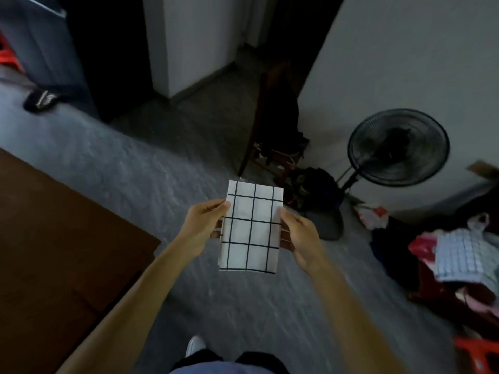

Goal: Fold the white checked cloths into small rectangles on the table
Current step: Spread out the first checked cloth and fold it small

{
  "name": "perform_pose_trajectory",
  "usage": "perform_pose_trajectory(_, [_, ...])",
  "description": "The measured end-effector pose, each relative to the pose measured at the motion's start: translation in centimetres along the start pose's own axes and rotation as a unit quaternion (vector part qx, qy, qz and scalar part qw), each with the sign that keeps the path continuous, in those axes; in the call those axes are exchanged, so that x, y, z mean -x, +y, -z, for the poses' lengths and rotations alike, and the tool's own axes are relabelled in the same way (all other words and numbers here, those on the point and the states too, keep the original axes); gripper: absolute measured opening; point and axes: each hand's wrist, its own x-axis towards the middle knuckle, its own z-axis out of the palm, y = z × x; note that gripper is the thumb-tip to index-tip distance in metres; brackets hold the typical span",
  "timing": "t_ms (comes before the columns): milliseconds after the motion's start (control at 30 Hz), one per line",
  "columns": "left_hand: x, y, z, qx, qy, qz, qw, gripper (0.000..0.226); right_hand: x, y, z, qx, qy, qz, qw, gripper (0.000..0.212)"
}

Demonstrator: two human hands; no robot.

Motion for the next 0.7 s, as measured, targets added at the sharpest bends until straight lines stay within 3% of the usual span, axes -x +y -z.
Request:
perform_pose_trajectory(433, [-18.0, 7.0, 8.5, 0.050, 0.168, -0.020, 0.984, 0.022, -23.9, -9.8, -13.0, 0.007, -0.191, -0.026, 0.981, 0.029])
perform_pose_trajectory(700, [-25.2, 13.2, 13.2, 0.082, 0.350, -0.035, 0.932, 0.022, -36.7, -16.5, -23.7, 0.052, -0.385, -0.040, 0.921, 0.023])
